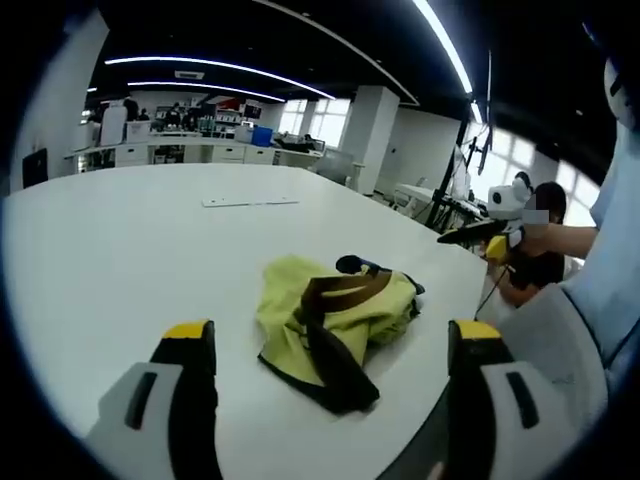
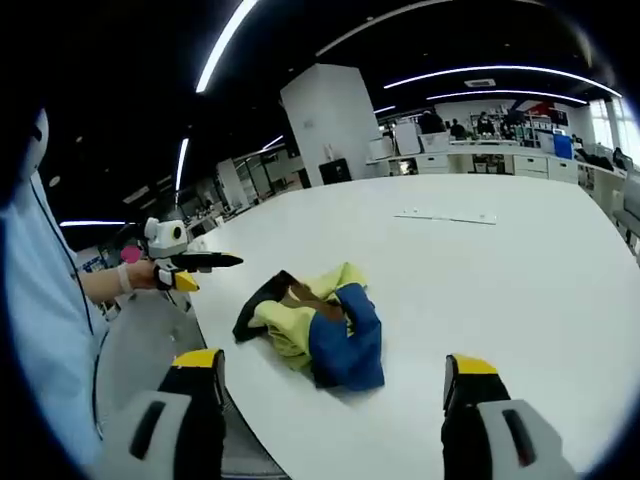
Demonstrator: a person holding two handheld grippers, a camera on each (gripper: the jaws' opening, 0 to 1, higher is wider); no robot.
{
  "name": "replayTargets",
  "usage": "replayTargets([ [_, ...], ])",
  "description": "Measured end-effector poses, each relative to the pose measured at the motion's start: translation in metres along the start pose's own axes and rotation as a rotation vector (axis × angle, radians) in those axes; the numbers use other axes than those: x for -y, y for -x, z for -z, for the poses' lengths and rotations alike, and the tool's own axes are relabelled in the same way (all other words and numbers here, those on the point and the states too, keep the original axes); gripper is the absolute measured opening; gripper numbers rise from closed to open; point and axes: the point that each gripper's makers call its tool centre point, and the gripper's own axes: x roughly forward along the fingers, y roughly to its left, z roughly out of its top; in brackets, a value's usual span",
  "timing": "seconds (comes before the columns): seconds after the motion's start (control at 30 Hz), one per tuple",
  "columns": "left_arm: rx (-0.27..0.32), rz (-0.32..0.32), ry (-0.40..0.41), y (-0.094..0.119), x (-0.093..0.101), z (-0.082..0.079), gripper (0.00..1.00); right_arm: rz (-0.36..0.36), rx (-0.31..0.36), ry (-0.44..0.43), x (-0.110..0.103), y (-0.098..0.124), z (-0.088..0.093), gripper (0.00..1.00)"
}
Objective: Fold the garment on the visible template until the final outline fits inside the template.
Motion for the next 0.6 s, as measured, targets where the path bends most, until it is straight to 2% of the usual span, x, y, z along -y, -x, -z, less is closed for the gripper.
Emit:
replayTargets([
  [0.6, -0.035, -0.008, -0.033, 0.0015, 0.0023, 0.0041, 0.89, 0.011, 0.005, 0.017, 0.0076, 0.0023, -0.0013, 0.89],
])
